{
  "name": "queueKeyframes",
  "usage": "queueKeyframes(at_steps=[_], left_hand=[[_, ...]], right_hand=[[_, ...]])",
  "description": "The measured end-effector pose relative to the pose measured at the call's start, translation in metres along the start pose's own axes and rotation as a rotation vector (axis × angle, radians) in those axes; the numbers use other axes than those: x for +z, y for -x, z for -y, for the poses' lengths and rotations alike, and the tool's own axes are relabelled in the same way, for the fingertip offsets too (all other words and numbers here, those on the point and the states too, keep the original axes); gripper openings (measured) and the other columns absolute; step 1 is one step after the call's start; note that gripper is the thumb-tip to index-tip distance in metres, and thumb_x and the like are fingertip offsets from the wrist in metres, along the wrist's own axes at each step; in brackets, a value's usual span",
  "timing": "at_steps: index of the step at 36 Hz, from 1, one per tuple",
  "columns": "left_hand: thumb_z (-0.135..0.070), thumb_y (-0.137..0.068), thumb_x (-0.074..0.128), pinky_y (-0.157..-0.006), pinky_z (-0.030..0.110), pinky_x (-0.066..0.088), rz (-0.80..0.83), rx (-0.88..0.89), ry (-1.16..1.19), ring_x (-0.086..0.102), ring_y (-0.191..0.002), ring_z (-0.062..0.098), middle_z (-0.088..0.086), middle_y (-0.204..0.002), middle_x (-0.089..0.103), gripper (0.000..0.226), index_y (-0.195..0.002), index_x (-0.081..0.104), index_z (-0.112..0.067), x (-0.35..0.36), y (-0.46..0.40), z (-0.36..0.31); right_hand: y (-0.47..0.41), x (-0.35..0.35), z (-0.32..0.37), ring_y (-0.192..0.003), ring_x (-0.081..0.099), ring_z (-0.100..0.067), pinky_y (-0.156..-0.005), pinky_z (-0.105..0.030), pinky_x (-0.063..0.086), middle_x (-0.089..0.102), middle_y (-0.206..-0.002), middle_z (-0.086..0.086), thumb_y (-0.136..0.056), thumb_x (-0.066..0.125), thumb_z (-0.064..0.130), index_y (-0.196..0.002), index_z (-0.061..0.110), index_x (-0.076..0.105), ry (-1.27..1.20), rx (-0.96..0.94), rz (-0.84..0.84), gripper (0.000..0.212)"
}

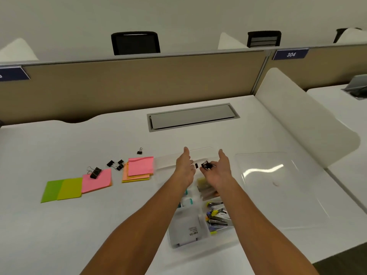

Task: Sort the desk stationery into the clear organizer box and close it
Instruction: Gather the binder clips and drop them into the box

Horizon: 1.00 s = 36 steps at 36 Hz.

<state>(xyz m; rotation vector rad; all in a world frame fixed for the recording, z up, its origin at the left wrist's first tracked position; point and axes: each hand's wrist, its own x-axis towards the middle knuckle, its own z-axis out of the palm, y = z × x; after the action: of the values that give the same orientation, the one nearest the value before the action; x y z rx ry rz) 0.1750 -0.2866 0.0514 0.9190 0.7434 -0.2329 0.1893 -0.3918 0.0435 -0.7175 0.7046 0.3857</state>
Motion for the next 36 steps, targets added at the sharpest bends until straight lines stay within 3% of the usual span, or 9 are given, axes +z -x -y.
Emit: queueKeyframes(at_steps=[2, 5, 9, 12, 20, 26, 30, 36], left_hand=[[-0.048, -0.101, 0.040, -0.115, 0.038, 0.030, 0.004, -0.004, -0.013, 0.036, -0.137, 0.032, 0.018, -0.149, 0.038, 0.066, -0.147, 0.033, -0.002, 0.002, -0.001, 0.001], [-0.047, -0.101, 0.039, -0.118, 0.041, 0.027, 0.013, 0.004, -0.015, 0.032, -0.141, 0.033, 0.019, -0.152, 0.035, 0.064, -0.145, 0.035, -0.002, 0.001, -0.001, 0.001], [-0.046, -0.101, 0.042, -0.115, 0.041, 0.033, 0.022, 0.035, 0.002, 0.040, -0.136, 0.032, 0.018, -0.147, 0.042, 0.060, -0.143, 0.040, -0.002, -0.005, 0.000, 0.000], [-0.042, -0.101, 0.044, -0.111, 0.040, 0.040, 0.001, 0.127, -0.013, 0.050, -0.126, 0.029, 0.013, -0.139, 0.051, 0.055, -0.142, 0.042, -0.005, -0.014, 0.001, -0.002], [-0.029, -0.100, 0.051, -0.092, 0.033, 0.055, -0.096, 0.387, -0.128, 0.067, -0.101, 0.018, 0.001, -0.113, 0.069, 0.023, -0.118, 0.061, -0.018, -0.052, 0.009, -0.017], [-0.025, -0.098, 0.053, -0.081, 0.026, 0.057, -0.189, 0.567, -0.341, 0.067, -0.096, 0.009, -0.008, -0.104, 0.069, 0.019, -0.115, 0.062, -0.023, -0.096, 0.015, -0.032], [-0.021, -0.096, 0.057, -0.081, 0.016, 0.047, -0.265, 0.728, -0.582, 0.063, -0.100, 0.007, -0.007, -0.108, 0.068, 0.019, -0.113, 0.064, -0.021, -0.137, 0.018, -0.040], [-0.013, -0.091, 0.062, -0.093, 0.027, 0.046, -0.429, 0.836, -0.874, 0.058, -0.106, 0.013, -0.001, -0.116, 0.063, 0.028, -0.119, 0.061, -0.016, -0.201, 0.015, -0.052]], right_hand=[[-0.001, 0.000, 0.002, -0.118, 0.053, -0.033, -0.107, -0.044, 0.043, 0.046, -0.139, -0.017, -0.098, 0.054, 0.049, -0.145, 0.003, 0.038, 0.001, -0.007, -0.007, 0.068], [0.002, 0.002, 0.002, -0.135, 0.042, -0.037, -0.112, -0.046, 0.038, 0.034, -0.153, -0.017, -0.098, 0.052, 0.049, -0.154, 0.009, 0.026, 0.028, -0.015, -0.022, 0.073], [0.002, 0.005, -0.002, -0.124, 0.048, -0.033, -0.103, -0.042, 0.044, 0.041, -0.148, -0.015, -0.100, 0.052, 0.046, -0.151, 0.012, 0.033, 0.089, -0.059, -0.030, 0.064], [0.003, 0.008, -0.006, -0.112, 0.049, -0.026, -0.107, -0.041, 0.044, 0.045, -0.143, -0.011, -0.100, 0.054, 0.041, -0.147, 0.012, 0.039, 0.143, -0.112, -0.052, 0.058], [0.016, 0.032, -0.032, -0.118, 0.057, -0.033, -0.099, -0.040, 0.053, 0.054, -0.138, -0.010, -0.100, 0.056, 0.032, -0.143, 0.016, 0.047, 0.313, -0.153, 0.015, 0.046], [0.018, 0.059, -0.062, -0.109, 0.063, -0.029, -0.091, -0.040, 0.056, 0.062, -0.121, -0.007, -0.098, 0.057, 0.025, -0.129, 0.015, 0.055, 0.451, -0.168, 0.124, 0.032], [0.017, 0.077, -0.087, -0.107, 0.066, -0.030, -0.093, -0.043, 0.056, 0.065, -0.117, -0.009, -0.097, 0.059, 0.022, -0.126, 0.016, 0.057, 0.580, -0.188, 0.213, 0.030], [0.012, 0.103, -0.124, -0.099, 0.067, -0.024, -0.084, -0.037, 0.059, 0.065, -0.111, -0.007, -0.094, 0.064, 0.020, -0.132, 0.020, 0.053, 1.008, -0.252, 0.323, 0.040]])
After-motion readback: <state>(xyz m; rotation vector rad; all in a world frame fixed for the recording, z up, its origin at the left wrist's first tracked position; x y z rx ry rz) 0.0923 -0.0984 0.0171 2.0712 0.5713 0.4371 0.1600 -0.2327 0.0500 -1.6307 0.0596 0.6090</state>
